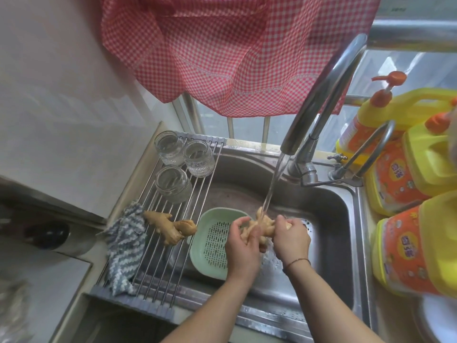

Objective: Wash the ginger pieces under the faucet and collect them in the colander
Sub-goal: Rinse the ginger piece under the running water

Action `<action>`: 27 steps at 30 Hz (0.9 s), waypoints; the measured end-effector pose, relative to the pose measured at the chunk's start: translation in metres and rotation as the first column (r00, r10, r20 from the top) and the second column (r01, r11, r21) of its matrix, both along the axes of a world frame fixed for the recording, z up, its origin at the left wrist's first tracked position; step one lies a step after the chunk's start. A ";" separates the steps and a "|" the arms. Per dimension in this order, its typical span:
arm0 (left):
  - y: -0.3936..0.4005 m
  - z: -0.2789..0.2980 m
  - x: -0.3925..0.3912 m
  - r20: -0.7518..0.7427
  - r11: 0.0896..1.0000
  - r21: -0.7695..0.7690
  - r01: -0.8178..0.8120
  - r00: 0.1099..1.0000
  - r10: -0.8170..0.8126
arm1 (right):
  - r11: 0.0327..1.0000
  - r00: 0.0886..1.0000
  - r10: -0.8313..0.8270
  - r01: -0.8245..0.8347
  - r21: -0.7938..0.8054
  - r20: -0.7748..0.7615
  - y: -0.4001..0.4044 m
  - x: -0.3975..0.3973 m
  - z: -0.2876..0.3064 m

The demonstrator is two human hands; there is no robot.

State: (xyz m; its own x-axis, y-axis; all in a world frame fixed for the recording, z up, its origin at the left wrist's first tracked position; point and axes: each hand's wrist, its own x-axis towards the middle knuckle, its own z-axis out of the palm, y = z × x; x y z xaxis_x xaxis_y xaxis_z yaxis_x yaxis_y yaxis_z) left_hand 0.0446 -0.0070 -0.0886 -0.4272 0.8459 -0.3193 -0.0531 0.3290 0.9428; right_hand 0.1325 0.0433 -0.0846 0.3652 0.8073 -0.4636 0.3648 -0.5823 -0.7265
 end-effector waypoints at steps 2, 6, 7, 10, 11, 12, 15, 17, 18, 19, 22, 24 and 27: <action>0.004 0.002 0.000 0.010 0.997 0.018 -0.075 0.997 0.074 | 0.999 1.000 -0.007 0.008 0.050 -0.026 -0.004 -0.002 0.008; 0.022 -0.002 -0.001 -0.068 0.963 -0.050 -0.267 0.962 0.263 | 0.990 0.995 -0.017 0.031 0.139 -0.097 -0.021 -0.003 0.019; 0.025 -0.003 0.000 -0.068 0.955 -0.072 -0.288 0.956 0.284 | 0.988 0.993 -0.021 0.038 0.149 -0.113 -0.026 -0.003 0.019; 0.025 -0.004 0.004 0.037 0.919 -0.181 -0.351 0.931 0.363 | 0.982 0.991 0.001 0.025 0.189 -0.135 -0.037 -0.001 0.016; 0.024 -0.003 0.006 0.088 0.895 -0.237 -0.378 0.909 0.408 | 0.981 0.991 0.024 0.003 0.195 -0.133 -0.039 0.001 0.015; 0.025 -0.004 0.007 0.150 0.862 -0.299 -0.409 0.872 0.466 | 0.980 0.991 0.049 -0.025 0.195 -0.123 -0.043 0.001 0.013; 0.033 -0.005 0.003 0.401 0.752 -0.506 -0.422 0.657 0.638 | 0.971 0.984 0.158 -0.139 0.197 -0.084 -0.063 0.000 0.006; 0.037 -0.008 0.000 0.564 0.771 -0.548 -0.324 0.538 0.627 | 0.961 0.969 0.230 -0.212 0.175 -0.087 -0.074 -0.002 0.004; 0.038 -0.008 0.001 0.614 0.801 -0.533 -0.273 0.527 0.588 | 0.963 0.964 0.241 -0.223 0.151 -0.112 -0.073 -0.003 0.005; 0.038 -0.010 0.003 0.639 0.829 -0.515 -0.220 0.546 0.542 | 0.970 0.962 0.231 -0.217 0.110 -0.143 -0.067 -0.002 0.004; 0.033 -0.010 0.017 0.675 0.901 -0.410 -0.143 0.617 0.405 | 0.976 0.961 0.213 -0.216 -0.001 -0.177 -0.044 0.004 0.000; 0.029 -0.006 0.025 0.704 0.932 -0.339 -0.131 0.622 0.344 | 0.966 0.958 0.251 -0.257 -0.025 -0.138 -0.037 0.006 0.002; 0.028 -0.004 0.024 0.608 0.921 -0.354 -0.164 0.708 0.359 | 0.945 0.942 0.325 -0.326 0.003 -0.081 -0.043 0.002 0.005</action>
